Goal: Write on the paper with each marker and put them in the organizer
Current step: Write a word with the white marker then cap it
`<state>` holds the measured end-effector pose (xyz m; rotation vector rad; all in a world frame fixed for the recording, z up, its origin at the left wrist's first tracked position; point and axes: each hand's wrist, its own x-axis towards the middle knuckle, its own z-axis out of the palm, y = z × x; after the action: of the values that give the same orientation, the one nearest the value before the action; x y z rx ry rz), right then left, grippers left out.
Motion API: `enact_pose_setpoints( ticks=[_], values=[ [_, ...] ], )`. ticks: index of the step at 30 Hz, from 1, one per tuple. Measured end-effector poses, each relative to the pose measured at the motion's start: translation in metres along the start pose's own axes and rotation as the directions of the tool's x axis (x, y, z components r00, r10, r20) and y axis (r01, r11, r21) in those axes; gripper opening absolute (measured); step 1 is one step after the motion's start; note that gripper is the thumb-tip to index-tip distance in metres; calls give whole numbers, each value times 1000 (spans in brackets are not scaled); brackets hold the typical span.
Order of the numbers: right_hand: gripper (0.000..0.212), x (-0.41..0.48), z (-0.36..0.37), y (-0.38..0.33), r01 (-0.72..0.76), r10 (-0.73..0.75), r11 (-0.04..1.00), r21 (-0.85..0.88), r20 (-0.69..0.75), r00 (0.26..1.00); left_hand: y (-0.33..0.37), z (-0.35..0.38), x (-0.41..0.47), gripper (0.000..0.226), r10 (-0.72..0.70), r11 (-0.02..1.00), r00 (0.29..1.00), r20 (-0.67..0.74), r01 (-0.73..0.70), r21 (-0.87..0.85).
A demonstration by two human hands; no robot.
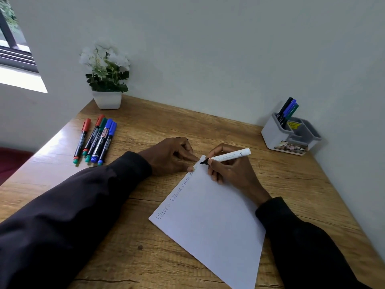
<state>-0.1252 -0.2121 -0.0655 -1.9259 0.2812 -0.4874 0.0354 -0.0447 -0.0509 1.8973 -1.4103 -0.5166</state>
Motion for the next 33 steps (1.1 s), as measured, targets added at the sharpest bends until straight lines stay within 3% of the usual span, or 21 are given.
enact_pose_setpoints(
  ticks=[4, 16, 29, 33],
  values=[
    [6, 6, -1, -3, 22, -21, 999, -23, 57, 998, -2, 0, 1, 30, 10, 1000, 1000, 20, -10, -22],
    [20, 6, 4, 2, 53, -54, 998, -20, -59, 997, -8, 1, 2, 30, 46, 999, 998, 34, -47, 17],
    [15, 4, 5, -1, 28, -32, 997, -75, -52, 998, -12, 1, 5, 32, 63, 996, 996, 62, -67, 63],
    [16, 5, 5, 0, 12, -17, 997, -81, -53, 998, -8, 1, 3, 23, 57, 998, 996, 63, -60, 35]
  ],
)
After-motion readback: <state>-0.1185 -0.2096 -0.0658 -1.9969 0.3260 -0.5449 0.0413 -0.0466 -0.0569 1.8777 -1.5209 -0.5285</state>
